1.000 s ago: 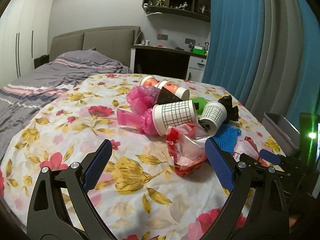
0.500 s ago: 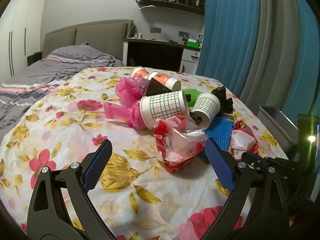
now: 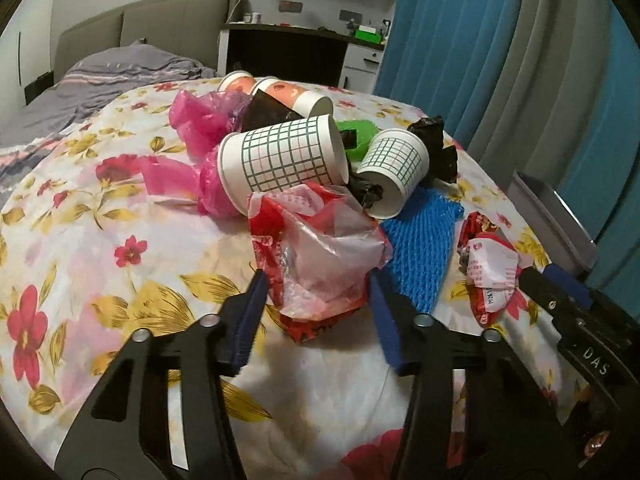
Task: Collect trash
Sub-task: 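Grasp the clear-red plastic bag with the left tool while the right tool grasps the red-white wrapper, then carry both held pieces over the grey bin and open both tools, then move both open tools back toward the trash pile on the bed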
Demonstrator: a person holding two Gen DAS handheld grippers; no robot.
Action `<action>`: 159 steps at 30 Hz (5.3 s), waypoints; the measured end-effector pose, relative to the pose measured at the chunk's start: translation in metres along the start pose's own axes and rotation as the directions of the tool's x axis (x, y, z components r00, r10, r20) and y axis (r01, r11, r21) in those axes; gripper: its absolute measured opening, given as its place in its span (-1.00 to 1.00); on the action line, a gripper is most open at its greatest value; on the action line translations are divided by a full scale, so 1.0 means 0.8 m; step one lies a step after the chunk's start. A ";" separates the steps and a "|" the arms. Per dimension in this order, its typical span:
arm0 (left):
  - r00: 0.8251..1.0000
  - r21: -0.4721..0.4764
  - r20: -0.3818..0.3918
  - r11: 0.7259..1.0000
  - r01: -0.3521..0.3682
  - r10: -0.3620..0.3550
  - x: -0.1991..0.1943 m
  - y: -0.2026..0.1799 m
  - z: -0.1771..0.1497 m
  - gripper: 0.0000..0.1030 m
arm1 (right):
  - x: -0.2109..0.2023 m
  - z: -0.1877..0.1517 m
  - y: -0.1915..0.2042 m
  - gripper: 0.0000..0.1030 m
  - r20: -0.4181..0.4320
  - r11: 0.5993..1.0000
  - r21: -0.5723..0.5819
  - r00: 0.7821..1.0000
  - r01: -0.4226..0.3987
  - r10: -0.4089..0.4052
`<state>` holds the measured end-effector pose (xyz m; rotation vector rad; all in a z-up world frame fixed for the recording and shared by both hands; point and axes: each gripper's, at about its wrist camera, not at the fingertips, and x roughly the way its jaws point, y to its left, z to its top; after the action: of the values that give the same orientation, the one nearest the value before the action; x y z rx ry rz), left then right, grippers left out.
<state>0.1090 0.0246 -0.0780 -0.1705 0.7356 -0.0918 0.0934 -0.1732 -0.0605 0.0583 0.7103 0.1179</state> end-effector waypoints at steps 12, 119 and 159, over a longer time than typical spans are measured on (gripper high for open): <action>0.993 0.037 0.094 0.997 0.065 -0.068 -0.053 -0.003 -0.004 -0.64 | 0.037 0.012 0.009 0.47 -0.089 0.999 -0.030 0.996 0.015 -0.017; 0.922 0.331 0.036 0.875 0.353 -0.385 0.111 -0.384 0.115 0.82 | -0.106 0.057 -0.292 0.71 0.288 0.907 0.325 0.885 0.269 -0.365; 0.954 -0.062 0.273 0.992 -0.112 0.124 -0.057 0.000 0.029 0.89 | -0.082 0.016 -0.042 0.88 0.257 0.997 0.059 0.964 0.059 -0.072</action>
<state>0.0912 0.0339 -0.0311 -0.1789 0.4674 0.0628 0.0556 -0.2148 -0.0112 0.0972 0.4529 0.0277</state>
